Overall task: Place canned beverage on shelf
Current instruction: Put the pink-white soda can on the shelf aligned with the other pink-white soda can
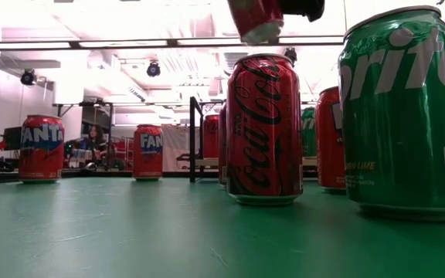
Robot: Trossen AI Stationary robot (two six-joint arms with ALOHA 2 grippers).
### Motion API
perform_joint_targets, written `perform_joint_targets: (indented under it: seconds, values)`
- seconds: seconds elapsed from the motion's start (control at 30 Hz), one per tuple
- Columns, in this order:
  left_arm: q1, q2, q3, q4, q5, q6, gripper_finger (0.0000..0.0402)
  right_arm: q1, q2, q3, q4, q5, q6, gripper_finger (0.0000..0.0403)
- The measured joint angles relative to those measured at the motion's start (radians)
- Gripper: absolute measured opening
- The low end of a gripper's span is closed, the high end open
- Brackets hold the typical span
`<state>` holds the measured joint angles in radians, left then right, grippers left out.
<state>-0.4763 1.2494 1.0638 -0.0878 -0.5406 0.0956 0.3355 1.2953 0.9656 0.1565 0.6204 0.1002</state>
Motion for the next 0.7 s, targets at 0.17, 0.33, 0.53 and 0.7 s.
perform_joint_targets:
  seconds: [0.17, 0.33, 0.53, 0.7]
  values:
    - [0.011, -0.014, -0.125, 0.264, 0.008, 0.036, 0.0389, -0.003, 0.018, -0.117, 0.381, -0.165, -0.114, 0.0279]
    - [0.023, 0.011, -0.176, 0.409, 0.009, 0.035, 0.0389, -0.001, 0.077, -0.148, 0.578, -0.313, -0.207, 0.0282]
    - [0.026, 0.091, -0.179, 0.473, 0.009, 0.058, 0.0389, -0.003, 0.133, -0.112, 0.573, -0.309, -0.232, 0.0284]
    - [0.028, 0.113, -0.179, 0.480, 0.009, 0.055, 0.0389, -0.002, 0.134, -0.099, 0.579, -0.315, -0.232, 0.0284]
